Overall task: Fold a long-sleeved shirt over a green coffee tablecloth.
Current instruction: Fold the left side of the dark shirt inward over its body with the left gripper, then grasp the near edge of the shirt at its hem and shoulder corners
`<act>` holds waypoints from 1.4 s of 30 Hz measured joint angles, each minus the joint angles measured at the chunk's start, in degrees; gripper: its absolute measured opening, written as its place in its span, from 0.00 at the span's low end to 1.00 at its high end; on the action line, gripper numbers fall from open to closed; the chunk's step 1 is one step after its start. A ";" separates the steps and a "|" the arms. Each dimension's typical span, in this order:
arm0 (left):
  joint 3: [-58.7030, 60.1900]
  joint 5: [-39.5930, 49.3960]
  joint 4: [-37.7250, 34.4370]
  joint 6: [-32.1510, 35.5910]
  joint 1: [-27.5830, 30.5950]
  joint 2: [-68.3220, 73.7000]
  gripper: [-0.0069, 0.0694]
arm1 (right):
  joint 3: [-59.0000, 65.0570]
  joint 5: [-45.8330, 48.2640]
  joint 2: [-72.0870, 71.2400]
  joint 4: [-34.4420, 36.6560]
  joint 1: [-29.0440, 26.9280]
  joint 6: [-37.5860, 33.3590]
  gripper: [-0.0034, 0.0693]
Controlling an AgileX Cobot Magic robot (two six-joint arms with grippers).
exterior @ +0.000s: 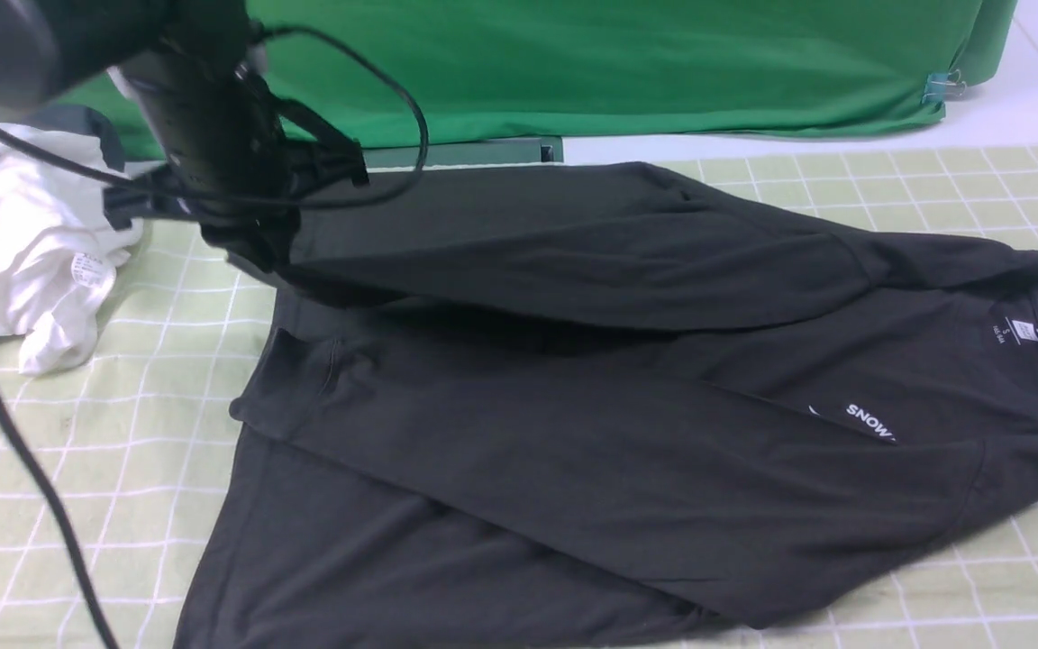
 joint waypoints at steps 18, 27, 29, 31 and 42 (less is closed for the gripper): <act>15.38 -7.55 -0.19 -0.18 0.00 0.51 0.25 | 0.00 0.56 0.00 0.00 0.00 0.12 0.27; 8.94 -2.18 2.78 -0.10 0.11 -0.56 0.62 | 0.00 1.29 0.00 0.00 0.00 -0.89 0.27; 7.13 -0.61 2.83 1.51 0.11 -2.51 0.65 | 0.00 2.12 0.00 0.00 0.00 -1.00 0.28; 6.79 1.03 2.70 2.73 0.11 -3.88 0.65 | 0.00 2.49 0.00 0.00 0.00 -1.07 0.28; 27.24 4.62 -9.83 13.80 0.18 -8.18 0.54 | 0.00 3.59 0.00 0.00 0.00 -1.26 0.29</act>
